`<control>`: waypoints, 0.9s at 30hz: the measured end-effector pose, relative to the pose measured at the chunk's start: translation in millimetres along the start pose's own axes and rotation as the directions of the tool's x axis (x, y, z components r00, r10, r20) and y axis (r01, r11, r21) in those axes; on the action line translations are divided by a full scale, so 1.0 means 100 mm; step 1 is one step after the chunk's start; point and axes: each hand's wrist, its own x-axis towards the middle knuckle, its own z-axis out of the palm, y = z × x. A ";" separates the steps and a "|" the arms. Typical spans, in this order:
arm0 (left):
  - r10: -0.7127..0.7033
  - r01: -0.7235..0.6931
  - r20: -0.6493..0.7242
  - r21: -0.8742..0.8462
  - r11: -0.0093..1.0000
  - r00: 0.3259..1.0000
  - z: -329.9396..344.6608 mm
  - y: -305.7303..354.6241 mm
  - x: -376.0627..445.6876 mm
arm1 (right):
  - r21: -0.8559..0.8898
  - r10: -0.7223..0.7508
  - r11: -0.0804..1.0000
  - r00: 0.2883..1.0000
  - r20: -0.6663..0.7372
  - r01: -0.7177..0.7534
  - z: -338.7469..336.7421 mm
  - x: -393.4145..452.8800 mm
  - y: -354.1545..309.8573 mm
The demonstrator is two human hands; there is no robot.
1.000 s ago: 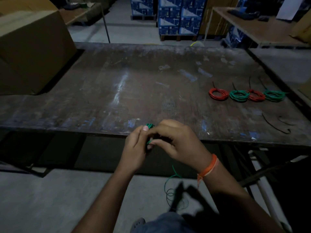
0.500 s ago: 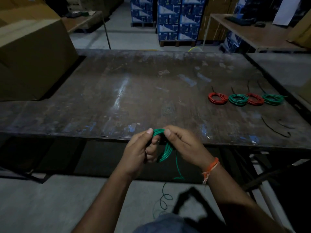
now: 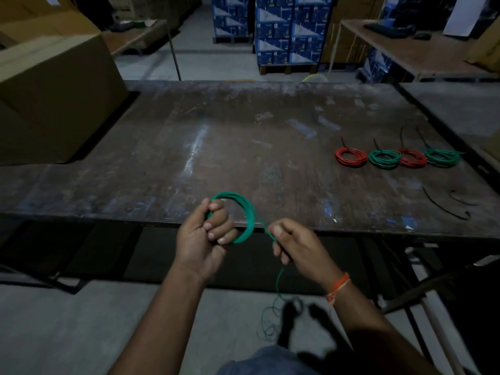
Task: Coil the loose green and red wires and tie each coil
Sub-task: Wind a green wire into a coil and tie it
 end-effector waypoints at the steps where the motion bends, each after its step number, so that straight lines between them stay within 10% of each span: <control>1: 0.049 -0.049 -0.042 0.009 0.999 0.998 -0.03 0.08 0.01 | -0.012 0.024 1.000 1.000 -0.008 -0.024 -0.03 -0.05 0.10; 11: 0.427 -0.258 -0.197 0.557 0.790 0.882 -0.07 -0.13 0.01 | -0.514 -0.327 0.752 0.911 0.252 0.413 0.06 -0.21 -0.37; 18: 0.538 -0.230 0.121 0.963 0.139 0.834 -0.17 -0.23 -0.05 | -0.390 -0.363 0.819 0.906 0.217 0.421 0.24 -0.03 -0.87; 27: 0.271 -0.165 0.003 0.800 0.577 0.963 -0.24 -0.08 -0.11 | -0.093 -0.281 0.953 0.957 0.077 0.287 0.10 0.28 -0.87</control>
